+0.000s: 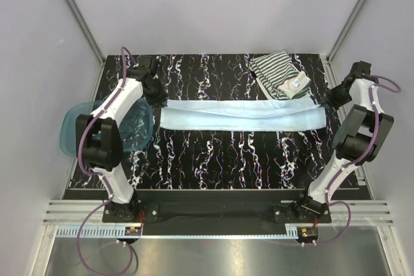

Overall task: Roll the towels
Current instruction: Fold the towel

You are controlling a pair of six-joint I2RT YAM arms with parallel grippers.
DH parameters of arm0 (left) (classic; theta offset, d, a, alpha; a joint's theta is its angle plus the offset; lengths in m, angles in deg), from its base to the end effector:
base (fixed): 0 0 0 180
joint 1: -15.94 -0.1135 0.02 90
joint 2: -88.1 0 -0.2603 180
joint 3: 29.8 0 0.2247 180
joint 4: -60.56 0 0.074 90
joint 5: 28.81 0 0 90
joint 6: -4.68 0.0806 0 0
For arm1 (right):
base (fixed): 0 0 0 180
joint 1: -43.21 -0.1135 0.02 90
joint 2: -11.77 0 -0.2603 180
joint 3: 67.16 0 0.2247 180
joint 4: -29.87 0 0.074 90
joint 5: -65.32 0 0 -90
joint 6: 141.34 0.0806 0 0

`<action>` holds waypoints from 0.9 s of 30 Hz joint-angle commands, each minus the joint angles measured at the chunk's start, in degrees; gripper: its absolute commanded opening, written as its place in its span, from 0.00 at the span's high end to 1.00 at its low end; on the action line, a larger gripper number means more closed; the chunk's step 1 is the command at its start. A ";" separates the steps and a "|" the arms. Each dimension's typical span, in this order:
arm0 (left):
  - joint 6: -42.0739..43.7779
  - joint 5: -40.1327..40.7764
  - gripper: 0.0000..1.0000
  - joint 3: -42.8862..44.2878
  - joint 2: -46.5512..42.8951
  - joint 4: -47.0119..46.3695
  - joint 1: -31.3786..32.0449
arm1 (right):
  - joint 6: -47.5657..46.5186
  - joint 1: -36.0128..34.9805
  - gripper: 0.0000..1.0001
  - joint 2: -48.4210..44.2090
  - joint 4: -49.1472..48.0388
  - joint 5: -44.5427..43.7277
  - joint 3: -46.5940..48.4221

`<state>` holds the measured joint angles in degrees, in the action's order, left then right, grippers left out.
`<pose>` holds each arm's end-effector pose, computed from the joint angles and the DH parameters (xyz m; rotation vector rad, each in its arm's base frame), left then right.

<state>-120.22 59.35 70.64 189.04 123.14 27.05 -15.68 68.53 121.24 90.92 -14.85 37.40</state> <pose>0.3567 -0.0727 0.2293 -0.5477 2.6505 -0.2932 0.3613 -0.1557 0.1996 1.3398 2.3738 0.2857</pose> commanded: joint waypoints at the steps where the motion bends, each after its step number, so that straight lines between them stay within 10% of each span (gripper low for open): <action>1: 0.97 1.67 1.00 4.08 2.93 0.19 -0.57 | -0.59 -1.77 1.00 2.23 1.29 -0.42 3.64; 27: 2.90 2.20 1.00 9.72 8.93 1.86 -4.52 | -2.69 -1.85 1.00 9.20 5.77 -0.42 16.40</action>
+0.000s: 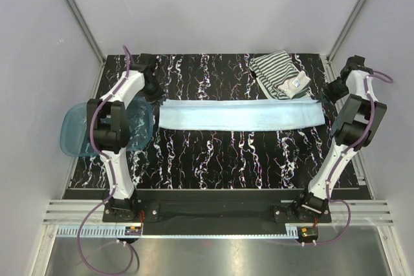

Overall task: Roll the towels
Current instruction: Fold the towel

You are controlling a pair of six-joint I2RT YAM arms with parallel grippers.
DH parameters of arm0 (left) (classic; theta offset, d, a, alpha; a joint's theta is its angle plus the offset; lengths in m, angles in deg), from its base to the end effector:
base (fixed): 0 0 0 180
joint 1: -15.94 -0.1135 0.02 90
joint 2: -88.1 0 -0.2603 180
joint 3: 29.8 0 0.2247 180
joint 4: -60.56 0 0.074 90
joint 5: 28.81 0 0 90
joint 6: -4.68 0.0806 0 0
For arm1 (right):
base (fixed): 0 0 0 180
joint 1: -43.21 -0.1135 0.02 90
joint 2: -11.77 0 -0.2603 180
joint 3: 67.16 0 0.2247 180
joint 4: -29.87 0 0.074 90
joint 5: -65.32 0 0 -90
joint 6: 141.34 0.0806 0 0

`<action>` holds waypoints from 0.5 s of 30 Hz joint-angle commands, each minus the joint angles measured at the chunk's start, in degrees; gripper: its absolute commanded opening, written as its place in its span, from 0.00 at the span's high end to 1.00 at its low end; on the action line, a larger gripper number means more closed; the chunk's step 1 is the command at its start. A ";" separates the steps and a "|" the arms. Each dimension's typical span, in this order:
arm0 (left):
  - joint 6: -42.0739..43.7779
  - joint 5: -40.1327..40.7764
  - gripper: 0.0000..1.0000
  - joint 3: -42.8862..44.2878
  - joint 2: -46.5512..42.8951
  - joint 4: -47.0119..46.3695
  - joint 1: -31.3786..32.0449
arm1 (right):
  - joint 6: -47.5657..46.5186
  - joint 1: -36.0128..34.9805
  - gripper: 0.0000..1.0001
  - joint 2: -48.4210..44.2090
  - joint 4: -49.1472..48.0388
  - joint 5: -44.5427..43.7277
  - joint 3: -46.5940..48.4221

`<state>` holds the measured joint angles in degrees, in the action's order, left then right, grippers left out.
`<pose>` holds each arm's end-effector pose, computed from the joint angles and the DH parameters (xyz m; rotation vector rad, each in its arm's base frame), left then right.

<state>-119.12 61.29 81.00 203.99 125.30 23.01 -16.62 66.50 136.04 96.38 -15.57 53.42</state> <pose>0.4077 -0.0504 0.1826 -0.6491 2.7300 -0.1720 0.4118 -0.1634 0.1696 1.3243 2.4689 0.2708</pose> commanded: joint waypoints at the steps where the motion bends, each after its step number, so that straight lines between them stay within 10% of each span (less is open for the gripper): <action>1: 1.90 0.25 1.00 -1.34 -7.51 -0.39 -0.48 | -1.85 0.18 1.00 -6.75 0.30 0.13 -1.20; 15: 5.15 -2.73 1.00 -25.86 -39.94 2.51 -0.48 | -4.39 5.18 1.00 -42.67 0.83 -3.30 -29.83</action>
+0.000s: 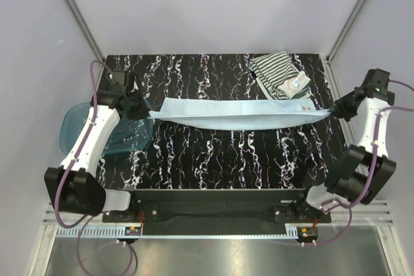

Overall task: Roll the towels
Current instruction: Fold the towel

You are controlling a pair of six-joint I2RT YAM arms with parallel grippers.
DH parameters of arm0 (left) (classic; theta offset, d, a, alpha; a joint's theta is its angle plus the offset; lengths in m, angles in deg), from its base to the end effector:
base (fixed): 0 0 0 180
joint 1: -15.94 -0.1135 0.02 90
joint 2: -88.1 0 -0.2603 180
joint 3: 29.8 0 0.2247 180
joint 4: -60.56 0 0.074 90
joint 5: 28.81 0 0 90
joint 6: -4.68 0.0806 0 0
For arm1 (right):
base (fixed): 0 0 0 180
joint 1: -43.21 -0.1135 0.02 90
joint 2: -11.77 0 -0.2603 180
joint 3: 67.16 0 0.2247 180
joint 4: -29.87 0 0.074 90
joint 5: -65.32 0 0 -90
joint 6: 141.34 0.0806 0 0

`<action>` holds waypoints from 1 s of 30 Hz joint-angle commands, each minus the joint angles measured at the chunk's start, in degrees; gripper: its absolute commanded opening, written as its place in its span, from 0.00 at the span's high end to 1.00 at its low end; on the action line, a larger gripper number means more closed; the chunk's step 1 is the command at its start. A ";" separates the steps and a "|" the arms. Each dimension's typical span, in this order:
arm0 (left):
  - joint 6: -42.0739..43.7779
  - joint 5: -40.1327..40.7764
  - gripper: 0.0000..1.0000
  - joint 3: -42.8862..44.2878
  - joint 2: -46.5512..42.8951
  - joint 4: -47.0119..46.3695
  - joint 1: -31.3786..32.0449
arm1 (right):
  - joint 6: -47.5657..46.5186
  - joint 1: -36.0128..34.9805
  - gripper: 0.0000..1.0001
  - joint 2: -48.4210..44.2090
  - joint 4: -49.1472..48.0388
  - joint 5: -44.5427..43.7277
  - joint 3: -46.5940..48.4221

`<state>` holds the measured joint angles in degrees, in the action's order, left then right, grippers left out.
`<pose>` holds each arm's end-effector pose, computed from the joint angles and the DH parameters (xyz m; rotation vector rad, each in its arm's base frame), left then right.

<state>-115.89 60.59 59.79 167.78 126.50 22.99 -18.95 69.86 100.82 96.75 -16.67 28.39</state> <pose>0.2789 -0.0353 0.2800 -0.5200 2.5178 -0.2659 0.2865 -0.1312 0.2655 1.2507 2.3073 0.2182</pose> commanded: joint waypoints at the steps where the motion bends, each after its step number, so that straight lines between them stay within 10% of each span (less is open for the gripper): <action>1: 1.91 -2.30 1.00 -6.41 -6.70 1.31 -0.46 | -2.23 2.17 1.00 -9.23 0.46 -2.64 -6.49; 12: 2.97 -3.00 1.00 -19.70 -16.93 1.49 -0.46 | -0.30 6.13 1.00 -19.99 -1.65 -1.69 -22.16; 30: 4.20 -2.04 1.00 8.39 18.39 0.08 -0.54 | 3.13 2.36 1.00 9.72 -7.02 2.90 -2.84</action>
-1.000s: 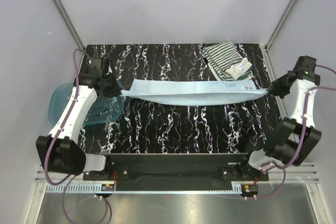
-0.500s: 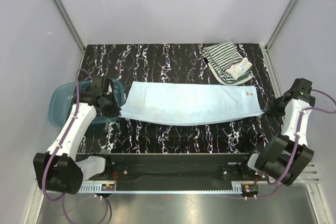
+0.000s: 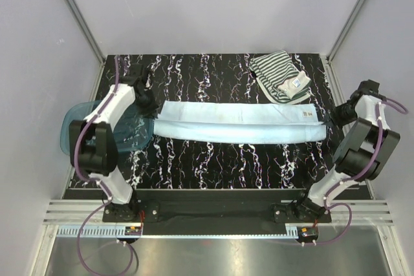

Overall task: Roll the towels
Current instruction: Fold the towel

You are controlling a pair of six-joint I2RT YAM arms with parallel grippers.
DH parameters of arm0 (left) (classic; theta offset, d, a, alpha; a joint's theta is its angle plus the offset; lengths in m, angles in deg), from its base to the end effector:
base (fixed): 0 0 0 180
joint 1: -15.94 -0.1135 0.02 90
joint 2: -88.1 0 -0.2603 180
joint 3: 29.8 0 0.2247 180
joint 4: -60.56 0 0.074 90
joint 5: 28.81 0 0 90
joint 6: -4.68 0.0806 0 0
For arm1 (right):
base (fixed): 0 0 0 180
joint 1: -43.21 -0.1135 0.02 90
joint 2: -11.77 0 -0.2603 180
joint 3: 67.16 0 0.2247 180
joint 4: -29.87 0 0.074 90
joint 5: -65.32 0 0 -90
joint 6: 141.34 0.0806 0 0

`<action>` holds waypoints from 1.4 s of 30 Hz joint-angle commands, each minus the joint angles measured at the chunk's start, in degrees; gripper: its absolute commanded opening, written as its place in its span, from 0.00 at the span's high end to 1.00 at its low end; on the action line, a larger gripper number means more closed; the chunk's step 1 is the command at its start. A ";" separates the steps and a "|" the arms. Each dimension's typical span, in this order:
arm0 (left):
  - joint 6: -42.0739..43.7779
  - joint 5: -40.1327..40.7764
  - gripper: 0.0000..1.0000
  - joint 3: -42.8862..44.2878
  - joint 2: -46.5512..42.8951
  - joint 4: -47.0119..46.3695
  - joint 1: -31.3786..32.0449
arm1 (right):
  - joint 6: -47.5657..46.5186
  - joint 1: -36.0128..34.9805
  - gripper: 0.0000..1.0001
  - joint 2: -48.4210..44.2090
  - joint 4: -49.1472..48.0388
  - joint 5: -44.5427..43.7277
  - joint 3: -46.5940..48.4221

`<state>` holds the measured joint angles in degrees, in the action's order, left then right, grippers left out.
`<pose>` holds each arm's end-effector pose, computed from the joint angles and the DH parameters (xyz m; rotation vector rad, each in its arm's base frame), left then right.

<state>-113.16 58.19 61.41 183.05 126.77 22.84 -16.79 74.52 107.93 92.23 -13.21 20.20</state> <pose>0.3168 -0.0426 0.2130 -0.4987 2.7704 -0.2189 0.2812 -0.1523 0.1931 1.4853 2.3792 0.2947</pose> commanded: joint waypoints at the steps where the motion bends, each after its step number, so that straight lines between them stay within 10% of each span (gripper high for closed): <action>1: 1.55 0.19 1.00 7.94 5.74 0.08 -0.39 | 0.88 -2.65 1.00 3.67 -2.49 -0.91 6.16; 32: 1.20 2.74 1.00 25.26 23.34 2.98 -1.27 | 1.05 -5.12 1.00 20.38 -0.29 -0.13 23.83; 39: 1.38 2.48 0.97 29.48 27.73 4.30 -1.45 | 1.31 -5.21 0.79 23.37 0.06 -0.39 25.25; 42: 1.47 1.78 0.73 30.27 29.14 4.57 -1.45 | 1.58 -5.30 0.45 23.11 -0.55 -1.17 23.84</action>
<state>-112.00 59.02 89.06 210.77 130.46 22.09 -15.26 69.10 131.01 91.90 -13.19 43.74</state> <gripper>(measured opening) 0.216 0.483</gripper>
